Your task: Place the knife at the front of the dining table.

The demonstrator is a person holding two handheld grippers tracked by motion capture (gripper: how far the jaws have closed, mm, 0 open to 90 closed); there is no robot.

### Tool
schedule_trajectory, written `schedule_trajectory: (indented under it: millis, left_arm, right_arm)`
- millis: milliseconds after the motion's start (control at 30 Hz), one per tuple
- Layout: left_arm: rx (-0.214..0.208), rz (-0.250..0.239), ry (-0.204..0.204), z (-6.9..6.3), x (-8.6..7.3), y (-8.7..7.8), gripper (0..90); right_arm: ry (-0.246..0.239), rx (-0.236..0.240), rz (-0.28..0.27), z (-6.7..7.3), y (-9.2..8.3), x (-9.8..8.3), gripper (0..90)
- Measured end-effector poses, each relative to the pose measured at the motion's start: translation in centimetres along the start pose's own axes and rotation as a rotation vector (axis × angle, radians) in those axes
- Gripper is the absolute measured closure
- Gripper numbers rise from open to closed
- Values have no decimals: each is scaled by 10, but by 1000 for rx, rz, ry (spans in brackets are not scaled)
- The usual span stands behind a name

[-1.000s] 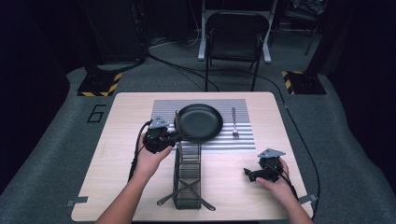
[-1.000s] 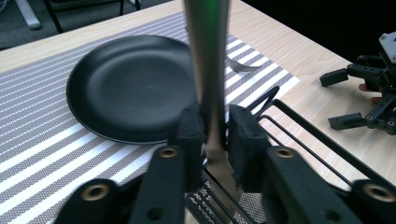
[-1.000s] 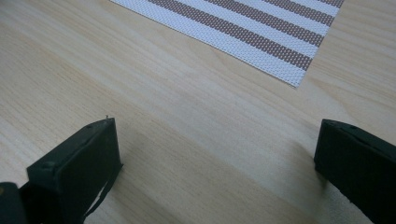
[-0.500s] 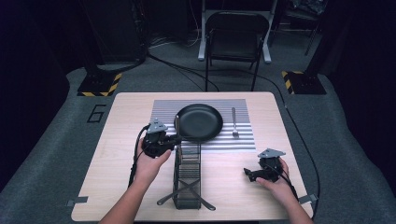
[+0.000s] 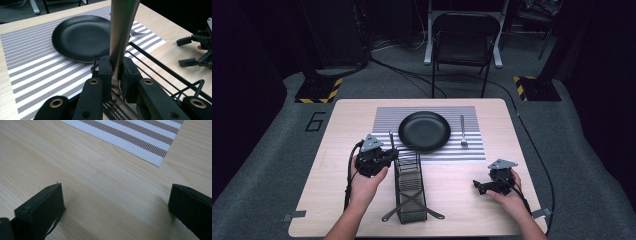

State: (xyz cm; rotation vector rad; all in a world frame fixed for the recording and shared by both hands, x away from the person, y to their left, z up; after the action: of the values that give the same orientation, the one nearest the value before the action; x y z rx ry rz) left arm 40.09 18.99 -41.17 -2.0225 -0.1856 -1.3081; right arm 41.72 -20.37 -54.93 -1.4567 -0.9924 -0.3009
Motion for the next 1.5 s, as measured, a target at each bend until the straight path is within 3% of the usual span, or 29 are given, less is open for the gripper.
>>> schedule_trajectory:
  millis: [133,300,400,533,667,733,867,1067,1200,1433,1500]
  left_arm:
    - [-12,-16,2,3,0,3,803]
    - [-22,0,9,3,4,5,803]
    - [-59,-28,-5,4,8,3,804]
    - [-41,-36,20,3,15,-2,804]
    - [-69,-63,49,7,18,0,803]
    - [-81,-70,45,8,17,4,803]
    - [-61,-60,41,16,9,12,802]
    - [-67,-97,-42,29,-2,3,801]
    - [-50,-88,-38,28,-3,-1,800]
    - [44,-94,-66,21,-2,2,762]
    - [40,-107,-80,21,-3,1,797]
  right_arm:
    - [1,-3,-2,0,0,0,0]
    - [1,-1,-1,0,0,0,0]
    - [1,-1,-2,0,0,0,0]
    - [0,0,-1,0,0,0,0]
    - [1,-1,-1,0,0,0,0]
    - [1,-1,-1,0,0,0,0]
    - [0,-1,-2,0,0,0,0]
    - [1,0,-2,0,0,0,0]
    - [0,-1,-2,0,0,0,0]
    - [1,-1,-2,0,0,0,0]
    - [0,-1,-1,0,0,0,0]
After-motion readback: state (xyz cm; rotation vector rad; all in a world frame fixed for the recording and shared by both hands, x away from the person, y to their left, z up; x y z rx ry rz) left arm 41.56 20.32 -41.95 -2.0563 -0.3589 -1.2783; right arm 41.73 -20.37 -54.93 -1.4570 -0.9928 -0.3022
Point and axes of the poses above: each handheld gripper's, and its own axes: y roughly forward along the jaws, x roughly out of its top, z roughly to its left, the point moved 3 cm from there along y, roughly forward along the jaws, and after that the axes turned 15 degrees about -x, right-handed, at the moved point
